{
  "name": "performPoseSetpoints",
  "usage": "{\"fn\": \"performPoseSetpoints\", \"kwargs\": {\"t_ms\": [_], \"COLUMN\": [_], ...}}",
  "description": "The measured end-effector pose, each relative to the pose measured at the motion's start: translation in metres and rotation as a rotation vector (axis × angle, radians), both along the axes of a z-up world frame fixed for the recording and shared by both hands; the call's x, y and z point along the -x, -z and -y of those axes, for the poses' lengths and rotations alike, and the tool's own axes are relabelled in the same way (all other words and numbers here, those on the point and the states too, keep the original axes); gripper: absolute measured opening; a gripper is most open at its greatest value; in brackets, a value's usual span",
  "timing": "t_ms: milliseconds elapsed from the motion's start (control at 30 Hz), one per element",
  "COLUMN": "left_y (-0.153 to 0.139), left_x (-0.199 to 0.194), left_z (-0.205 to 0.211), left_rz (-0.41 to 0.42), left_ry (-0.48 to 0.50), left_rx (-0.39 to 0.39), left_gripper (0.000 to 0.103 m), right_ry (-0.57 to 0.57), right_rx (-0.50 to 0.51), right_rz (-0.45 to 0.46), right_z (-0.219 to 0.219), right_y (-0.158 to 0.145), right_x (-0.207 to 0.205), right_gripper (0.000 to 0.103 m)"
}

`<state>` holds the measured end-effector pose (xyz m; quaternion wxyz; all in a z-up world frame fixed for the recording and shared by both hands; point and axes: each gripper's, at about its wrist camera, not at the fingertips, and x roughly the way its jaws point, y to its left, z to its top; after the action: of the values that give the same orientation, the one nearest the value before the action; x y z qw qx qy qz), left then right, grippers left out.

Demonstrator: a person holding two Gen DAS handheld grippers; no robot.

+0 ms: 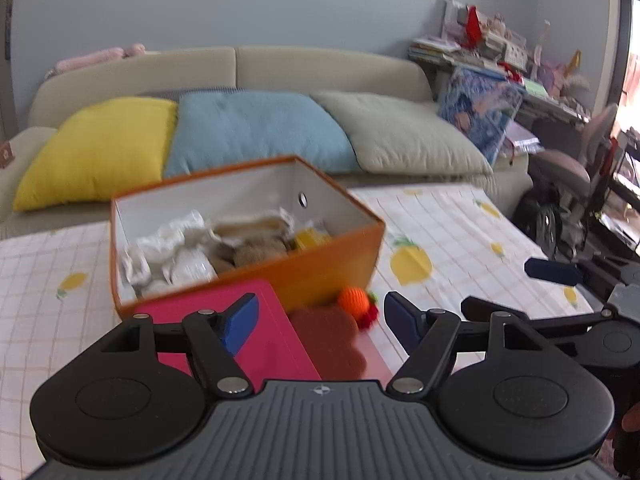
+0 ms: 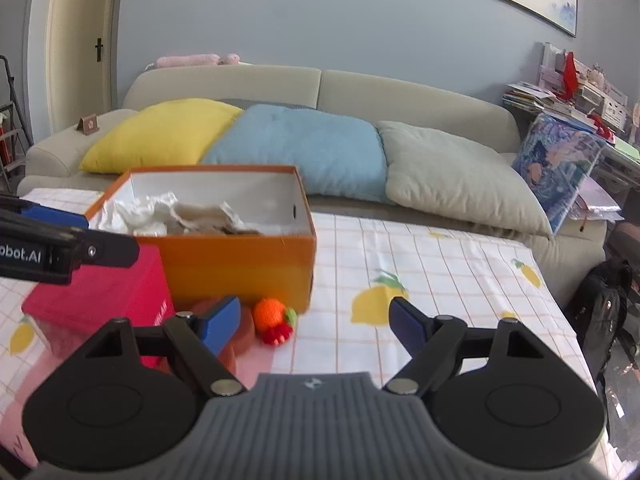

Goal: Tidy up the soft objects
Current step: 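Move both tools back over the bed toward the brown sponge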

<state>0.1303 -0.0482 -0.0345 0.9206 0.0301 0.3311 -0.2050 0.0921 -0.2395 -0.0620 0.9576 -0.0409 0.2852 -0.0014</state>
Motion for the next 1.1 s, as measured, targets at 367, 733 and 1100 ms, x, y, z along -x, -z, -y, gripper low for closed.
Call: {"fn": "performPoseSetpoints", "kwargs": {"t_ms": [367,733,1100], "left_y": [0.034,0.042,0.078], "left_x": [0.030,0.015,-0.057], "left_z": [0.024,0.072,0.130], "left_rz": [-0.065,-0.099,-0.290], "left_ry": [0.108,0.186,0.113], "left_rx": [-0.106,-0.291,-0.551], "left_gripper": [0.076,0.071,0.072], "right_ry": [0.065,0.163,0.272], "right_rx": [-0.023,-0.126,-0.237], "right_rz": [-0.102,-0.196,-0.235], "right_z": [0.014,0.038,0.071], "right_y": [0.034,0.055,0.073], "right_x": [0.018,0.009,-0.005], "right_gripper": [0.081,0.077,0.074]}}
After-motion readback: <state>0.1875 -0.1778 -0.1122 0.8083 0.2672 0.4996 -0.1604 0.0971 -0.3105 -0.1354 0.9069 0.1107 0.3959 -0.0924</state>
